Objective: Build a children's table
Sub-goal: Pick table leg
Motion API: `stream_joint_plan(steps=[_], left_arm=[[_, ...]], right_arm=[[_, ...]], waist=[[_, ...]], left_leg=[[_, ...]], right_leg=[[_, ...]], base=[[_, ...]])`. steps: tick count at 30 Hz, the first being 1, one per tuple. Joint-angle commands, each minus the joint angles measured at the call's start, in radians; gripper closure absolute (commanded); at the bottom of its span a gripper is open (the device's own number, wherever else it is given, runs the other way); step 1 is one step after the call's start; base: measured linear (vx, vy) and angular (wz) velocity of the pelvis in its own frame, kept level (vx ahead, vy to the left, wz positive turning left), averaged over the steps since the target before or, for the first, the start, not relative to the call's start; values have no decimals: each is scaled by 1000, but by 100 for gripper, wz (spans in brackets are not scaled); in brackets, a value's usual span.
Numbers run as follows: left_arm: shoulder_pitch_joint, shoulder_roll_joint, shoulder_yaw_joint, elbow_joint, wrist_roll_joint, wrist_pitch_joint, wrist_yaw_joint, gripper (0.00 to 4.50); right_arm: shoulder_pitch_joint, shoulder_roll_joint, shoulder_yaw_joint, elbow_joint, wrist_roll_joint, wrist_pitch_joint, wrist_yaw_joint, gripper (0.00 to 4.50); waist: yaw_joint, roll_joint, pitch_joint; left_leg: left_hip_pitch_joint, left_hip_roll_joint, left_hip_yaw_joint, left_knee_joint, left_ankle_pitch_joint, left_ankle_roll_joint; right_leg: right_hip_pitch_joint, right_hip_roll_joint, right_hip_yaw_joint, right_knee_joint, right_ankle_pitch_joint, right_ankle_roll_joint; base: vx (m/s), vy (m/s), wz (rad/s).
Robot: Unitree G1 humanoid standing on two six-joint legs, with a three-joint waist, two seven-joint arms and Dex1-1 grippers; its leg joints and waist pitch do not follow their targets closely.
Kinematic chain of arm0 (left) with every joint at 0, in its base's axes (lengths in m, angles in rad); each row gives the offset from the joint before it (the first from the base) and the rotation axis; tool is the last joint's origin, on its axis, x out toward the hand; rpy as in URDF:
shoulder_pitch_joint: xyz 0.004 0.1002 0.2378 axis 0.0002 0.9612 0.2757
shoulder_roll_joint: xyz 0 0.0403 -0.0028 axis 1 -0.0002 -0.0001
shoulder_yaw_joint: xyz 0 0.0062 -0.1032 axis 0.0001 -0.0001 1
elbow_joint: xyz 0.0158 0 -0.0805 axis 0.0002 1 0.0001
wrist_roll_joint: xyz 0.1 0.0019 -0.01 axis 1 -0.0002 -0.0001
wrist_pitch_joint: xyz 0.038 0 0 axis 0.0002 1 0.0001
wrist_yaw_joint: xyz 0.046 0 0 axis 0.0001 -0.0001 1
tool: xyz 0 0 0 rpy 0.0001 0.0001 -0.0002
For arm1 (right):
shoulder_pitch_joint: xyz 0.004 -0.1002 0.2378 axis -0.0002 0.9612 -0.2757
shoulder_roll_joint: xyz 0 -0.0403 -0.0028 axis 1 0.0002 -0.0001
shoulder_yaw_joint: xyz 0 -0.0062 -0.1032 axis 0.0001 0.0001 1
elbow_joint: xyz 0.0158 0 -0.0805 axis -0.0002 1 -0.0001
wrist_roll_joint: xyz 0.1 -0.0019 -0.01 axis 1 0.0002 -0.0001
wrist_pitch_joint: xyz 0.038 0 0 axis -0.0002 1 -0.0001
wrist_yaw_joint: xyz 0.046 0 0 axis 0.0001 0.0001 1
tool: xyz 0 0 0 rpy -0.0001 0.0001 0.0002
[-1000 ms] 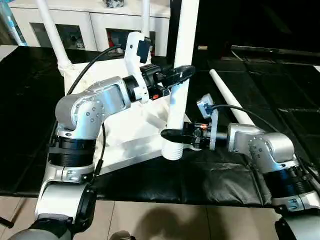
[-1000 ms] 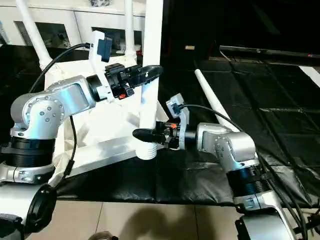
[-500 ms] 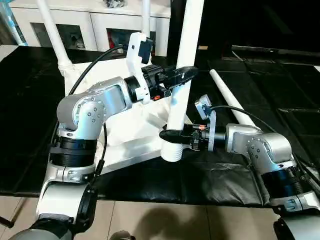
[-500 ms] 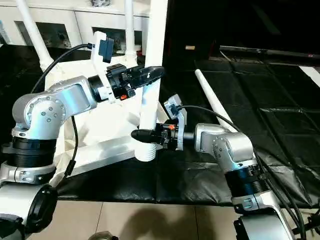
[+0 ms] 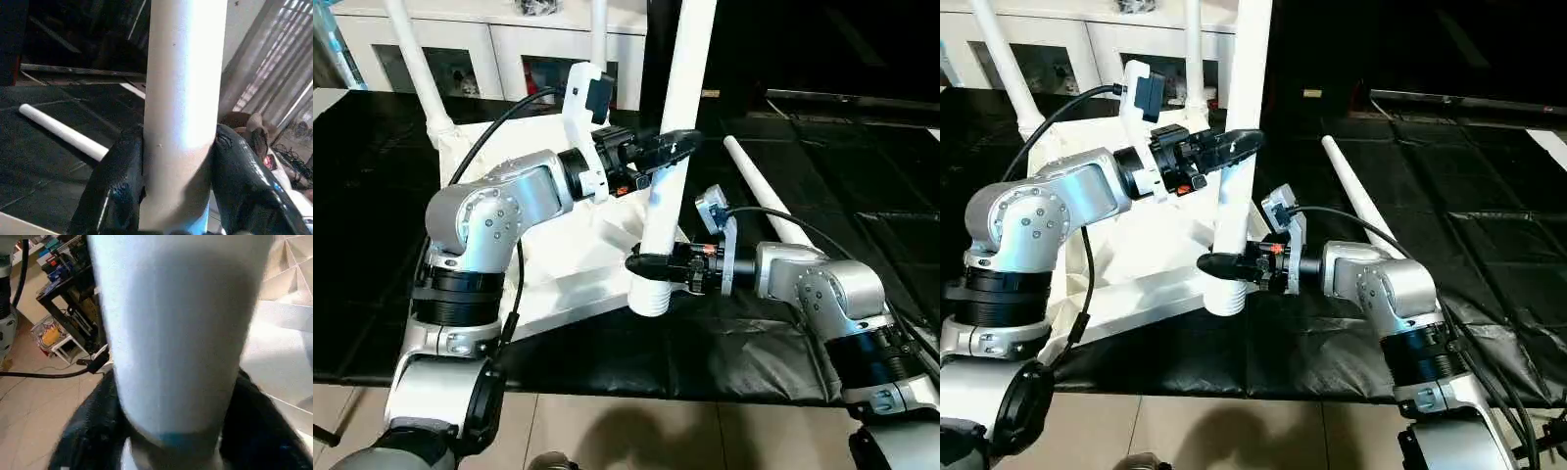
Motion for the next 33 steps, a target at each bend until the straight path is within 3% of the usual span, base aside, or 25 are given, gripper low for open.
stream_joint_plan(steps=[1, 3, 15, 23, 30, 33], left_arm=[[-29, -5, -4, -27, -14, 3, -18, 275], [-28, -3, -7, -28, -13, 3, -21, 275], [-31, 5, -14, -26, -1, 0, -37, 275], [-44, 0, -5, -37, -17, 10, -43, 275], [-46, -10, 0, -72, -44, 25, -46, 275], [-55, -40, 34, -90, -100, 46, -34, 205]], right_arm=[[3, -2, -10, 3, -7, -16, -3, 163], [3, -2, -11, 2, -6, -15, -1, 143], [7, -8, -9, -5, -5, -8, 15, 143], [4, 4, -24, 12, -6, -7, -6, 220], [-1, 21, -43, 32, -6, -10, -34, 245], [14, 30, -36, 15, -11, -33, -35, 248]], waist=[[-2, -4, -85], [-2, -3, -85], [-3, -2, -85], [-2, -1, -86], [-3, 2, -85], [-3, 1, -85]], left_leg=[[7, 46, -14, -61, -83, 4], [8, 47, -15, -61, -86, 3], [7, 47, -15, -61, -88, 4], [8, 47, -15, -61, -87, 2], [8, 49, -16, -62, -94, -2], [7, 47, -15, -61, -96, -3]], right_leg=[[67, -84, 65, -64, -224, -130], [67, -84, 65, -64, -224, -130], [68, -83, 65, -63, -213, -133], [68, -84, 65, -62, -207, -138], [68, -85, 65, -62, -211, -141], [69, -85, 65, -62, -206, -145]], base=[[0, 0, 0], [0, 0, 0], [0, 0, 0], [0, 0, 0], [0, 0, 0], [0, 0, 0]])
